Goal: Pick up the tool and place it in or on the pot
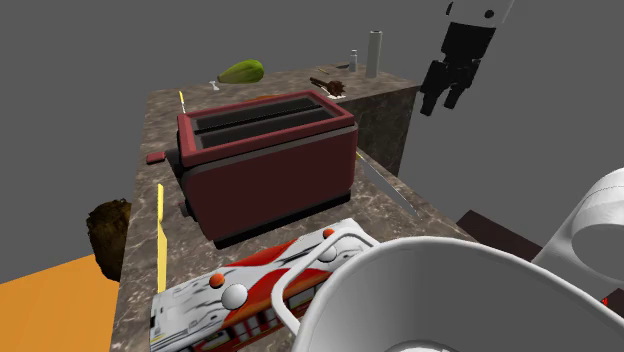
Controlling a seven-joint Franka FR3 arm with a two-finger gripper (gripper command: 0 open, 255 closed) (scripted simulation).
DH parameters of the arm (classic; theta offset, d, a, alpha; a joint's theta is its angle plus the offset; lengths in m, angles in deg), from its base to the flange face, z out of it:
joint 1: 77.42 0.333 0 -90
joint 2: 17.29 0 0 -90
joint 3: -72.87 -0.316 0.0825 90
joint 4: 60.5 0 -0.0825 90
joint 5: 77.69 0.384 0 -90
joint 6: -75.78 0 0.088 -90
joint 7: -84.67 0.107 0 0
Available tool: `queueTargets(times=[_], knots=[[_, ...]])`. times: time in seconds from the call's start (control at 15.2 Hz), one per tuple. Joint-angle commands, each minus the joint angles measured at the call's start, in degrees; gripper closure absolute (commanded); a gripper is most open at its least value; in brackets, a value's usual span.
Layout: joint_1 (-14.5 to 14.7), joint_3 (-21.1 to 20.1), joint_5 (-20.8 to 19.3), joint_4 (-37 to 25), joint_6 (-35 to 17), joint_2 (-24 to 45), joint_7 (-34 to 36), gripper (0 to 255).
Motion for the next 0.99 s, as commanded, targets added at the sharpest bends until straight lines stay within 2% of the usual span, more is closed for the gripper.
queueTargets(times=[0.0, 0.53, 0.86, 0.92], knots=[[0.0, 0.0, 0.0, 0.0, 0.0, 0.0, 0.0, 0], [0.44, -11.38, 2.29, 1.36, -10.16, 9.83, 14.44, 0], [-0.2, -18.14, 1.4, -0.77, -16.08, 19.1, 24.11, 0], [-0.23, -18.44, 1.29, -0.93, -16.35, 19.6, 24.6, 0]])
